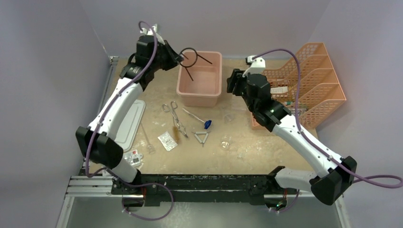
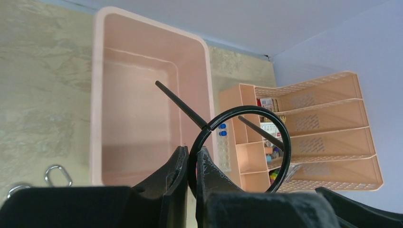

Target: Organize the chemistry lab equipment

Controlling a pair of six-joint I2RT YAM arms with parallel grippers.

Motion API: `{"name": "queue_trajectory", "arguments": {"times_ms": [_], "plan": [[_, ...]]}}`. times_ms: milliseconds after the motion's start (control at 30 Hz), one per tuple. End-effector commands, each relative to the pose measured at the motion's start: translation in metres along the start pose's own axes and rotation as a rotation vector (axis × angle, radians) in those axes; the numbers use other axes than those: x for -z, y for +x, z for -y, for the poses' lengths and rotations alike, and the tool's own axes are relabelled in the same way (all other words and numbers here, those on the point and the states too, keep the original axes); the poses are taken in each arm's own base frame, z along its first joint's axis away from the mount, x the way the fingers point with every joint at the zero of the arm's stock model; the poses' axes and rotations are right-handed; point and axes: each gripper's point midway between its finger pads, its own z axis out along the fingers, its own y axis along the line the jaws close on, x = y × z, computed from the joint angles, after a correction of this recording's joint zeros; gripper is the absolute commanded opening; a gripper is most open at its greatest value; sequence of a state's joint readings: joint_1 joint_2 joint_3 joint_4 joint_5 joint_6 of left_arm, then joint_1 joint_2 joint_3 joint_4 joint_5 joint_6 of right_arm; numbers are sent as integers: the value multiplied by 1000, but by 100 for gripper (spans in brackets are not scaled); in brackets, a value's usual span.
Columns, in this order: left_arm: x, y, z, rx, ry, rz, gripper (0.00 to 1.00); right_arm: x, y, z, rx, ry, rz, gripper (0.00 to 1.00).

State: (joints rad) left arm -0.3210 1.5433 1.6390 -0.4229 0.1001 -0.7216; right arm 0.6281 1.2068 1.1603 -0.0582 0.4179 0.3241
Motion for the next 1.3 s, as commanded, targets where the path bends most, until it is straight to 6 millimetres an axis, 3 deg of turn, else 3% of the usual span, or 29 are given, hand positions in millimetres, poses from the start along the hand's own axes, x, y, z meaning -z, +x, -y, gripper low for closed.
{"name": "queue_trajectory", "arguments": {"times_ms": [0,200,467,633,833,1100,1267], "plan": [[-23,-30,28,-20,56,99,0,11,-15,25,-37,79,59,59],[-81,2,6,-112,1,-40,0,17,-14,42,-39,119,70,59],[-125,40,-41,-301,-108,-231,0,14,-13,45,-29,124,58,60],[-150,55,-54,-313,-73,-264,0,9,-11,44,-24,124,45,60],[-170,58,-59,-374,-7,-269,0,1,-9,43,-9,127,27,60],[-192,43,-97,-354,-117,-223,0,-15,-11,45,25,149,11,60],[-198,39,-106,-360,-157,-198,3,-25,-10,46,25,152,-3,60]]}}
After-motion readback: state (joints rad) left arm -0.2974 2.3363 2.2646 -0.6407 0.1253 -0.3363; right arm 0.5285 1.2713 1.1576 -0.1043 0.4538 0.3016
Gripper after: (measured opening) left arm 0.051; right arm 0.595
